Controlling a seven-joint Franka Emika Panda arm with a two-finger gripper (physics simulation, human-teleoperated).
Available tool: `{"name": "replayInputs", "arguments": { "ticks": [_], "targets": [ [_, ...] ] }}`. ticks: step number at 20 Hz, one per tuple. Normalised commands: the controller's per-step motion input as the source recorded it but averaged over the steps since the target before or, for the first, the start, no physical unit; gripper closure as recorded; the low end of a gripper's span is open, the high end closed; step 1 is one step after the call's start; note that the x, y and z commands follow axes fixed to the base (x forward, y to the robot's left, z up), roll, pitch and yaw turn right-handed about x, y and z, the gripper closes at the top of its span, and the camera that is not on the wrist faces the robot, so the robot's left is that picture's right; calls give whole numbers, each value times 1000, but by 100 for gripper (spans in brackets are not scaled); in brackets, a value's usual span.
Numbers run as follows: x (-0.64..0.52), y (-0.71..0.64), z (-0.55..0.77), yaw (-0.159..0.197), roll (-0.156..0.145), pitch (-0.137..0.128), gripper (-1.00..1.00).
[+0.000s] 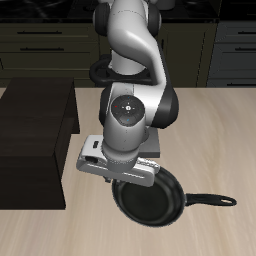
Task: Place the frypan on the flat stove
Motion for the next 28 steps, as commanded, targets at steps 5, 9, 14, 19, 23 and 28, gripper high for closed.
{"name": "replayInputs", "arguments": {
  "ticks": [5, 9, 14, 19, 23, 28],
  "targets": [
    [-141, 241, 196, -7, 64, -41, 100],
    [-186, 277, 316, -28, 75, -52, 100],
    [-187, 257, 341, -6, 72, -60, 100],
    [-144, 175, 285, 4, 59, -53, 100],
    [-166, 152, 321, 25, 42, -55, 100],
    [-245, 199, 377, 53, 50, -79, 100]
  ]
}}
